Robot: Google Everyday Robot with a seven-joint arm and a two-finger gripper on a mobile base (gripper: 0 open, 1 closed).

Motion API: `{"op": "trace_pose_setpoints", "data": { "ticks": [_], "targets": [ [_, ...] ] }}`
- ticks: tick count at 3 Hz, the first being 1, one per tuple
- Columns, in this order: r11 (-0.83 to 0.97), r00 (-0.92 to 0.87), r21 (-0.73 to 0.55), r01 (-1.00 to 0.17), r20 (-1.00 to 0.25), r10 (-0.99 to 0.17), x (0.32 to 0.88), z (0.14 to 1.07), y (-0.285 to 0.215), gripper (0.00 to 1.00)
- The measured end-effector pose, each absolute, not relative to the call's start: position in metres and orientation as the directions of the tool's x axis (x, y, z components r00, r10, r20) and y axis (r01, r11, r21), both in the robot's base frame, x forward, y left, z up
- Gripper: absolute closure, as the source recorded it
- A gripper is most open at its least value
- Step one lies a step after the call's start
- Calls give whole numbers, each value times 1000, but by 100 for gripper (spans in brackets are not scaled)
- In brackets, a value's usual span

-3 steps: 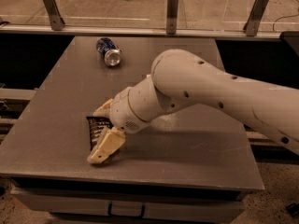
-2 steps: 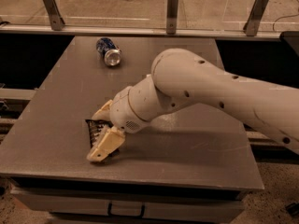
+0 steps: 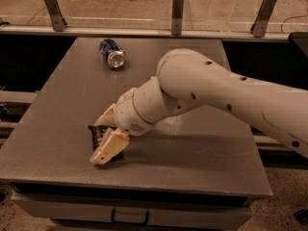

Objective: Move rxbar chocolate near pepsi can

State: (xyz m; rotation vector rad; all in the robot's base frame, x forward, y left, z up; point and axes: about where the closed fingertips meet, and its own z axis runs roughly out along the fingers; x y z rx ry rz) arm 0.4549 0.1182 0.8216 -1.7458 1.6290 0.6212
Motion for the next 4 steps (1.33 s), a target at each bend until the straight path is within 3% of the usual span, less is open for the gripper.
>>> {"op": "trace_pose_setpoints", "data": {
  "ticks": [2,3,4],
  "targets": [
    [174,180,-427,-887,-668,-723,507,957,47,100],
    [173,180,-426,-888,-668,-722,507,956,47,100],
    [187,200,-456,-870,-673,-712,550,956,57,100]
  ]
}}
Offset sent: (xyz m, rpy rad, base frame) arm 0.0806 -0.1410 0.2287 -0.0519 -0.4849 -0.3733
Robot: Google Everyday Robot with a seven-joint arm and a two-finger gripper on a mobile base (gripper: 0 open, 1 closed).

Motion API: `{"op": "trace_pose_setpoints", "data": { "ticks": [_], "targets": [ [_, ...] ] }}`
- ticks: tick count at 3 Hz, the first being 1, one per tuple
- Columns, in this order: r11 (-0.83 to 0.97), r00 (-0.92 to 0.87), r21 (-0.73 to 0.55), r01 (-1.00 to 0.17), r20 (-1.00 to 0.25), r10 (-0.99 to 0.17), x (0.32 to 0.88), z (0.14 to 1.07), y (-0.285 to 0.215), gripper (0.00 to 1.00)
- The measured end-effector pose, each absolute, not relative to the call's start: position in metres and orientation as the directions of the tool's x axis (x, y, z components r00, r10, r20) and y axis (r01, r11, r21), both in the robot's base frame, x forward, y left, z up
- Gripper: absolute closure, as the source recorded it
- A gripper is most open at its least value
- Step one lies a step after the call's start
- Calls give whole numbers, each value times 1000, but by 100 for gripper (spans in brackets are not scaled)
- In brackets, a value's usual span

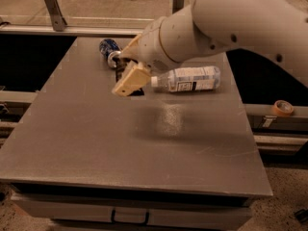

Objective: Move rxbar chocolate near pepsi can

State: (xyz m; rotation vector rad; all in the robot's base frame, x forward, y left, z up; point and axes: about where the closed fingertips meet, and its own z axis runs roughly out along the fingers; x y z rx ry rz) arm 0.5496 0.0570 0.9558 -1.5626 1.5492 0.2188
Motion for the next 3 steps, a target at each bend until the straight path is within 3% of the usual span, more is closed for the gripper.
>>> {"op": "trace_pose_setpoints", "data": {
  "ticks": [2,3],
  "targets": [
    [268,177,-485,-832,-692,-700,684,931,83,100],
    [357,118,-489,-796,-703,-701,723,918,72,100]
  ]
}}
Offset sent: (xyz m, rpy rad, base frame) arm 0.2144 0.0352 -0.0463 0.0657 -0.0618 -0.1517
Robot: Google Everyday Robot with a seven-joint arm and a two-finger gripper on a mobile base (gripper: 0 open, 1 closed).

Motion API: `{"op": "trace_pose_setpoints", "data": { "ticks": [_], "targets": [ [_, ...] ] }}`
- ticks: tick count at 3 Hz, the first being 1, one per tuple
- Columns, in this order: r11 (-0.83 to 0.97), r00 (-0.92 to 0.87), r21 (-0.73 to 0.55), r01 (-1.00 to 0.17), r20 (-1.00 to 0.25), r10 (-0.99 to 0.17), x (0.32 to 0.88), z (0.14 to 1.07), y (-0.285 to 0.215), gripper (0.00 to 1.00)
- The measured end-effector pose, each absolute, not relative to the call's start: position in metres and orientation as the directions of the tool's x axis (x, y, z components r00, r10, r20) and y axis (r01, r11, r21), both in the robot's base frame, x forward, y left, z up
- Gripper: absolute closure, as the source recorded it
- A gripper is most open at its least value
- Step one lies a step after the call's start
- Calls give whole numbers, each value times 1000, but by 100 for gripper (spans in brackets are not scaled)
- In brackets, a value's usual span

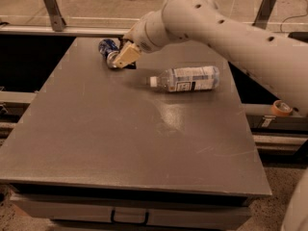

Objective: Move rxbar chocolate near pepsi can

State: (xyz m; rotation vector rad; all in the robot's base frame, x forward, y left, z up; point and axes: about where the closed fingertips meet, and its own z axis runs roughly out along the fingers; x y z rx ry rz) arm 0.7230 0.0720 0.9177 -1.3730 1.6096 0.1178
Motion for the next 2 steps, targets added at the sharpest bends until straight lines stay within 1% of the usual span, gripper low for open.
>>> {"op": "trace_pose_setpoints", "data": {
  "ticks": [1,2],
  "targets": [
    [434,48,-486,-759,-706,-706,742,906,58,82],
    [482,1,-484,-730,-706,-708,749,899,46,60]
  ]
}}
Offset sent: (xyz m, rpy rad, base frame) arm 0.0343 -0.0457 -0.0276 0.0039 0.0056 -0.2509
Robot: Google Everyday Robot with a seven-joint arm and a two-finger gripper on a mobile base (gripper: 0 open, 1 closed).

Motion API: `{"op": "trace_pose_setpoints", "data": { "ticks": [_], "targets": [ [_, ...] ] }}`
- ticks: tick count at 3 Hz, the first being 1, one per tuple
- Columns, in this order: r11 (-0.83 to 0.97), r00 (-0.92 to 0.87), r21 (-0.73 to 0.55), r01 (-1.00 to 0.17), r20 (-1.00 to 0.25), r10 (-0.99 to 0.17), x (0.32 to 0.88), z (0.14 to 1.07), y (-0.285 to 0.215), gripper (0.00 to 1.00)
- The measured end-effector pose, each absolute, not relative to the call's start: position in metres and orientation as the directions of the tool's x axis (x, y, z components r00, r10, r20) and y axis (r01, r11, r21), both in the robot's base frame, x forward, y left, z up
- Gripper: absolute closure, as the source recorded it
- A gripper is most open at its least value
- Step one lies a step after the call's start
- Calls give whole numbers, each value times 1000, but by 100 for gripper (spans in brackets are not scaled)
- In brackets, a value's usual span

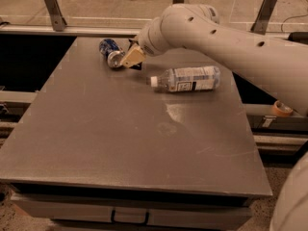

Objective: Move rxbar chocolate near pepsi can

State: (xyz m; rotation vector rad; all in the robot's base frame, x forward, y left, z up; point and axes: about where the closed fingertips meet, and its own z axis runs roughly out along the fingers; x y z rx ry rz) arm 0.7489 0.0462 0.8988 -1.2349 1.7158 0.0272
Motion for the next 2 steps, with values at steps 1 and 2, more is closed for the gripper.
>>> {"op": "trace_pose_setpoints", "data": {
  "ticks": [1,2],
  "targets": [
    [509,-26,-481,-714,-708,-706,753,893,40,36],
    [516,-37,-471,-715,-712,-701,754,888,41,13]
  ]
}}
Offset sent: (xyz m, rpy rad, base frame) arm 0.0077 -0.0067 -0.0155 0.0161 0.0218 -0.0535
